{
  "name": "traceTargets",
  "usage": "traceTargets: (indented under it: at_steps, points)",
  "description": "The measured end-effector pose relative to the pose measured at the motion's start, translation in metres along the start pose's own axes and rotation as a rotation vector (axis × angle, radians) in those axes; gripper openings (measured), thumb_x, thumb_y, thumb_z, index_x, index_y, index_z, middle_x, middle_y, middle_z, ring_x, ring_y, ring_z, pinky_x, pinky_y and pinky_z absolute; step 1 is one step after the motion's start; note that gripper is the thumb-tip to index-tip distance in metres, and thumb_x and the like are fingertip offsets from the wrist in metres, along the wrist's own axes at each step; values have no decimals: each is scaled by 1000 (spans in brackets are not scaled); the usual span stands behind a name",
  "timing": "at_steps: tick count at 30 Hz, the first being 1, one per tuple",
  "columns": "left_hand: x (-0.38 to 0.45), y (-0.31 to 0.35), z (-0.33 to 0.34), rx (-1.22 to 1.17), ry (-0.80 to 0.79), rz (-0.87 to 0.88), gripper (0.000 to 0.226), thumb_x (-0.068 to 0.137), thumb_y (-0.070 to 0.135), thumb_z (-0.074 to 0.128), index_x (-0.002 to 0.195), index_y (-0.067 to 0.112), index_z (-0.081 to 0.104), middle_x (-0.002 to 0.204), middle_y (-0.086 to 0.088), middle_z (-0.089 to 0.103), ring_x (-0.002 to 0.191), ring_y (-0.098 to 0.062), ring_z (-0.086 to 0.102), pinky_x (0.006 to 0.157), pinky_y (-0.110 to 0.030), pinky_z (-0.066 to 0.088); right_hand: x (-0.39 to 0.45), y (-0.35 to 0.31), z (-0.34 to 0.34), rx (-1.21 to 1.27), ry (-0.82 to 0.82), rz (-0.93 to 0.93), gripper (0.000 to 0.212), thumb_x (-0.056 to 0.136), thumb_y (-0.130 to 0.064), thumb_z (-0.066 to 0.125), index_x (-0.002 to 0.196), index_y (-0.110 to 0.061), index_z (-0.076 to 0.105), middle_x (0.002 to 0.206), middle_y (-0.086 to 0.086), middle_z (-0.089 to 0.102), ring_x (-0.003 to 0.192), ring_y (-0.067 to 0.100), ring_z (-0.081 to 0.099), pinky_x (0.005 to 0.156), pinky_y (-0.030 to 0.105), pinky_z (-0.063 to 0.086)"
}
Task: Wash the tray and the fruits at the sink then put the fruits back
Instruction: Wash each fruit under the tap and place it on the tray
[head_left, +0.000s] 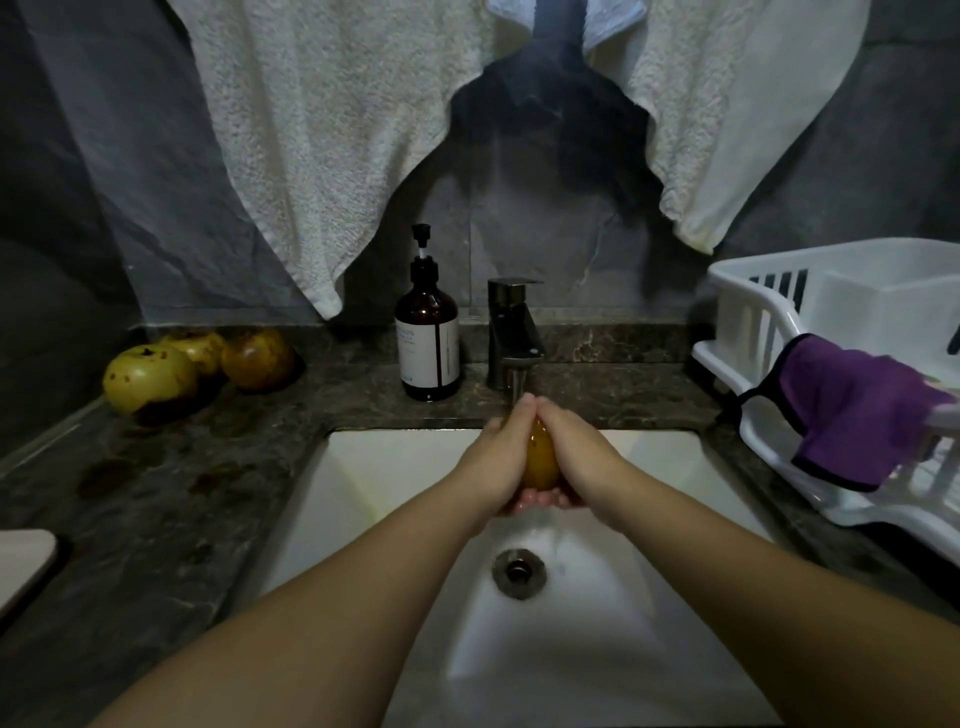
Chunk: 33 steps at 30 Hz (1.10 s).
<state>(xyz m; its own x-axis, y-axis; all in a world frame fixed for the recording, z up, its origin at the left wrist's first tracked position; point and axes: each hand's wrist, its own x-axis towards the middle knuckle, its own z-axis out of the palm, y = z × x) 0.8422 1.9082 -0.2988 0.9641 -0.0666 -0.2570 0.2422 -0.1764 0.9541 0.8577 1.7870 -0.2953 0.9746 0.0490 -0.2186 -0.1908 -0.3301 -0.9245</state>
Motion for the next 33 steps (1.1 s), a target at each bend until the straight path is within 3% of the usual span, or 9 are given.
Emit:
traceTargets:
  at_steps: [3,7,10,14,17,21,24,29,33]
  points:
    - [-1,1,-2,-20,-19,-4,65,97,80,30,135,31,50,98,-15,74,70,-23,69,57,-30,49,1,5,-2,-90,25,-105,39,100,-66,37,117,-35,54,108,8,65,85,24,67,53,25,45]
    - [3,-1,2,216,107,170,62,100,75,30,140,30,45,111,-5,66,94,-24,70,82,-43,63,-1,-1,-3,5,-41,9,50,101,-68,29,124,-30,53,101,20,71,68,23,66,51,25,42]
    - [1,3,2,91,58,83,64,99,77,30,135,27,48,105,-7,68,81,-20,71,66,-32,58,2,2,-7,-40,30,-132,30,104,-56,38,114,-35,57,110,11,66,84,23,67,49,24,47]
    - [1,3,1,139,112,127,64,100,74,33,140,26,46,107,-2,64,86,-18,68,60,-29,54,1,2,-4,51,-44,29,60,99,-72,32,127,-23,54,100,15,69,65,19,64,44,22,42]
    - [-3,4,-2,1,41,31,62,98,77,35,130,26,50,95,-11,72,66,-21,72,52,-27,51,3,3,0,-56,43,-120,42,102,-63,38,126,-32,50,111,7,62,87,20,65,56,28,49]
    - [-3,2,-5,93,118,79,63,98,77,35,133,27,50,107,-8,68,87,-25,72,60,-32,56,3,1,6,-26,-17,-4,47,99,-71,27,123,-37,47,101,10,67,73,21,67,53,27,48]
    - [-9,2,-10,-81,-3,-57,67,95,81,37,130,27,56,92,-15,74,67,-24,74,51,-27,52,4,3,7,-137,15,-179,30,102,-62,35,115,-40,52,111,6,60,91,24,64,64,33,55]
    - [-5,0,-9,64,171,40,67,96,79,39,131,24,52,108,-11,69,87,-27,75,77,-41,65,2,-1,11,-16,-83,-6,46,99,-71,28,124,-37,47,90,10,68,60,17,67,49,22,42]
    - [-9,2,-13,-79,93,-48,64,96,78,40,129,25,57,110,-16,74,99,-37,75,98,-54,58,3,-3,14,-74,-38,-150,33,103,-61,36,117,-37,54,108,7,62,89,21,64,62,31,50]
